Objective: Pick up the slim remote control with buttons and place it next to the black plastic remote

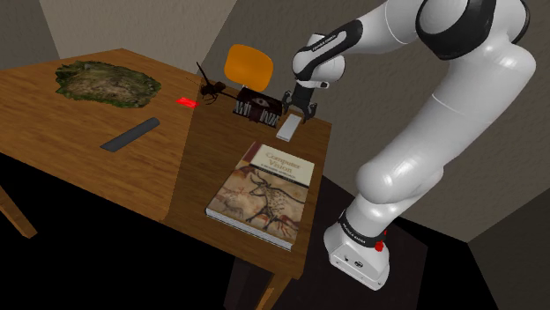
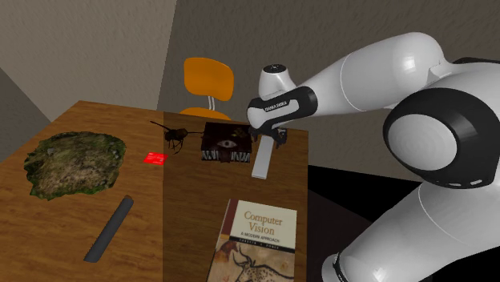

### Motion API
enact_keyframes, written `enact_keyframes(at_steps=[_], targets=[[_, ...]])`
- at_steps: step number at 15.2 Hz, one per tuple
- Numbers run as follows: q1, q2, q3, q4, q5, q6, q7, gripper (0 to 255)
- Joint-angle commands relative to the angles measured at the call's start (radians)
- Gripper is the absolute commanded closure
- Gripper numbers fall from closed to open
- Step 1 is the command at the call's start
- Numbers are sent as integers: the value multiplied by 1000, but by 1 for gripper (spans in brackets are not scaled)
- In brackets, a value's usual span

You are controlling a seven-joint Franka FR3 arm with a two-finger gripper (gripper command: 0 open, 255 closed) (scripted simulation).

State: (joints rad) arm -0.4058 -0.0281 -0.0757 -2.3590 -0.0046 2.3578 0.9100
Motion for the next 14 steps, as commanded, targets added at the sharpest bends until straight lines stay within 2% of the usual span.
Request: enact_keyframes(at_steps=[1, 3, 4, 12, 14], targets=[[7, 15, 7, -12, 1, 4, 2, 0], [8, 15, 6, -12, 1, 4, 2, 0], [8, 20, 5, -11, 2, 8, 0, 255], [3, 31, 1, -29, 3, 36, -10, 255], [8, 6, 6, -7, 0, -10, 3, 255]])
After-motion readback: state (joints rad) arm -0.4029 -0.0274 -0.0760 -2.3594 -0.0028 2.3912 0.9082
